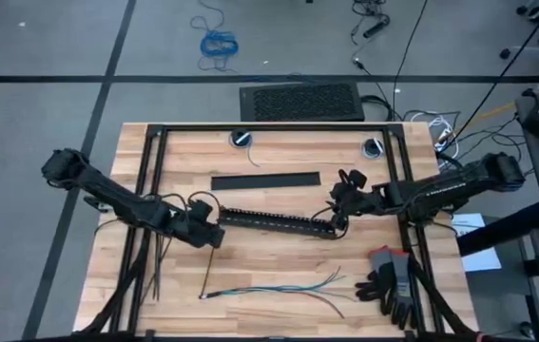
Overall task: Ziptie cables
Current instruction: Wrap the cable wires with the black zip tie
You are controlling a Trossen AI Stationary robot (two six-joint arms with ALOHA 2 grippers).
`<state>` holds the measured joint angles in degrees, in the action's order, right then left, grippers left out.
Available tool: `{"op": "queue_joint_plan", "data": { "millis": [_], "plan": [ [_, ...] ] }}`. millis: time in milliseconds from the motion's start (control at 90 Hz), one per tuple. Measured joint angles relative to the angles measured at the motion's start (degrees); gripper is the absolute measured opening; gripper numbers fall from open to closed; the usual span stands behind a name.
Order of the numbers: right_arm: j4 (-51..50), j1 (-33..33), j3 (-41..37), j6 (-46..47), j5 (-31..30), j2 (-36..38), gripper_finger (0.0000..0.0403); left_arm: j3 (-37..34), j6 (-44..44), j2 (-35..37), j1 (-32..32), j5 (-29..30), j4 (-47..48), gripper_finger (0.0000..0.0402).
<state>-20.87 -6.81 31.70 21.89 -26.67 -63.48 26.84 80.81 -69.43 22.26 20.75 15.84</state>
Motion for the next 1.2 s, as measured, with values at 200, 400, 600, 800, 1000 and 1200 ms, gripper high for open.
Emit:
{"op": "queue_joint_plan", "data": {
  "millis": [200, 400, 600, 800, 1000, 1200],
  "plan": [
    [-0.2, 0.0, 0.0, 0.0, 0.0, 0.0, 0.0141, -0.4, -0.3, 0.0, -0.1, 1.6, -0.5, 0.0202],
    [-0.3, 0.0, 0.0, 0.6, 0.0, 0.0, 0.0141, -0.4, -1.9, 0.0, -0.1, 2.7, -2.3, 0.0083],
    [-0.9, 0.0, 0.0, 1.3, -0.1, 0.0, 0.0141, -0.4, -5.0, 0.0, -0.1, 3.5, -3.6, 0.0005],
    [-1.1, 0.0, 0.0, 1.5, -0.1, 0.0, 0.0141, -0.4, -5.1, 0.0, -0.1, 3.8, -3.5, 0.0002],
    [-0.3, 0.0, 0.0, 1.5, -0.1, 0.0, 0.0141, -0.4, -11.2, 1.2, -0.1, 7.6, -11.6, 0.0001],
    [8.7, 0.0, -0.3, 1.2, -0.1, -2.2, 0.0141, -0.4, -19.4, 2.7, -1.4, 11.1, -19.8, 0.0001]
  ]
}}
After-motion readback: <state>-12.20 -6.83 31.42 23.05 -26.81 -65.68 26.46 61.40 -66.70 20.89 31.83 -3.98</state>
